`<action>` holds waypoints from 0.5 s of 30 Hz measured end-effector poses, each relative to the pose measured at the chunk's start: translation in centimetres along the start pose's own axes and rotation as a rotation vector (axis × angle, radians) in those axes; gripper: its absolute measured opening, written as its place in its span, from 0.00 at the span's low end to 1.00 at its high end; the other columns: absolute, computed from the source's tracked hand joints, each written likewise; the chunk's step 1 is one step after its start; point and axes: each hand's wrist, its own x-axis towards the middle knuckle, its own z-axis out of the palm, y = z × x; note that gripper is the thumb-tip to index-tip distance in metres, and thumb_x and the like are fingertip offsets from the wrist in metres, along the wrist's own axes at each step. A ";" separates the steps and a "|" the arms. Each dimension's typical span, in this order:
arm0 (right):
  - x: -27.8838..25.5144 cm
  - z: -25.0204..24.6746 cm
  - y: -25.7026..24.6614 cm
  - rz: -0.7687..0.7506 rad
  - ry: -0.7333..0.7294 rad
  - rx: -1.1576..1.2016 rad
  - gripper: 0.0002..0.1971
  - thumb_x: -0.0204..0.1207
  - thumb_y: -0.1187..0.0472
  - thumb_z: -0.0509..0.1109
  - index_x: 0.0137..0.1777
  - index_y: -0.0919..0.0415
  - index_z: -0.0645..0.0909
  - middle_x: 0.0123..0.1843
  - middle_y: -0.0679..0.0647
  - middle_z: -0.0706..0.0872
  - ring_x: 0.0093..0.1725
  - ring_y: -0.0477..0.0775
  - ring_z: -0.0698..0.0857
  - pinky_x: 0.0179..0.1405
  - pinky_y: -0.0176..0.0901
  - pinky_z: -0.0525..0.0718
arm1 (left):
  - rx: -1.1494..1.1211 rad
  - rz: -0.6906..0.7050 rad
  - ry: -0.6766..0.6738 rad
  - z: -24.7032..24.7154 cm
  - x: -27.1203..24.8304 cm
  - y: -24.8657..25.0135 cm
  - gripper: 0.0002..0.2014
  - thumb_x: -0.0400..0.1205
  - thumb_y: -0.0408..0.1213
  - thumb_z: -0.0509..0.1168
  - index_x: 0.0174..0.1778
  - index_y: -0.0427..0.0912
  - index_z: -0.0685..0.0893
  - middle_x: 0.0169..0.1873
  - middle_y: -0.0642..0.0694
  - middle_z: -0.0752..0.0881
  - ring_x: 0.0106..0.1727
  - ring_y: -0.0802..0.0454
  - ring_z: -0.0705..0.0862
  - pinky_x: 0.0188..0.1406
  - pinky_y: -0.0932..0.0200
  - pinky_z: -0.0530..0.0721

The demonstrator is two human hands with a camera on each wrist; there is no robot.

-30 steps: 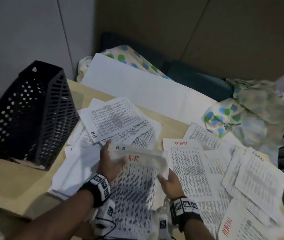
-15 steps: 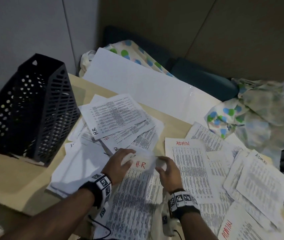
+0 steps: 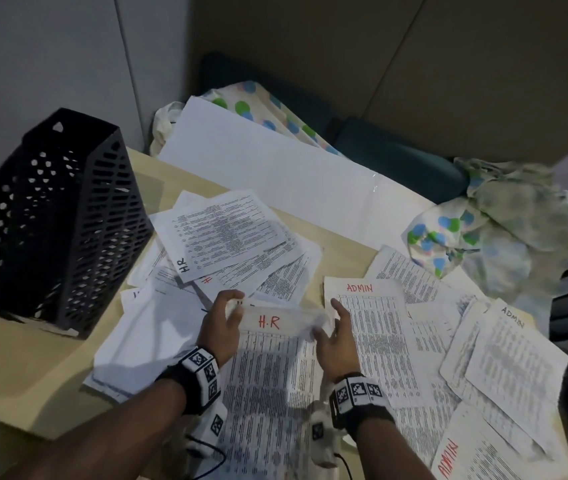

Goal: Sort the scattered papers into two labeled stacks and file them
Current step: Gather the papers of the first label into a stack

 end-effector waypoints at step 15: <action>0.5 -0.3 1.1 -0.115 -0.039 -0.235 0.24 0.76 0.61 0.71 0.62 0.32 0.68 0.65 0.51 0.82 0.53 0.54 0.84 0.58 0.55 0.85 | 0.221 0.134 -0.060 -0.3 0.7 -0.7 0.10 0.78 0.38 0.70 0.40 0.59 0.79 0.45 0.47 0.85 0.46 0.50 0.85 0.36 0.66 0.83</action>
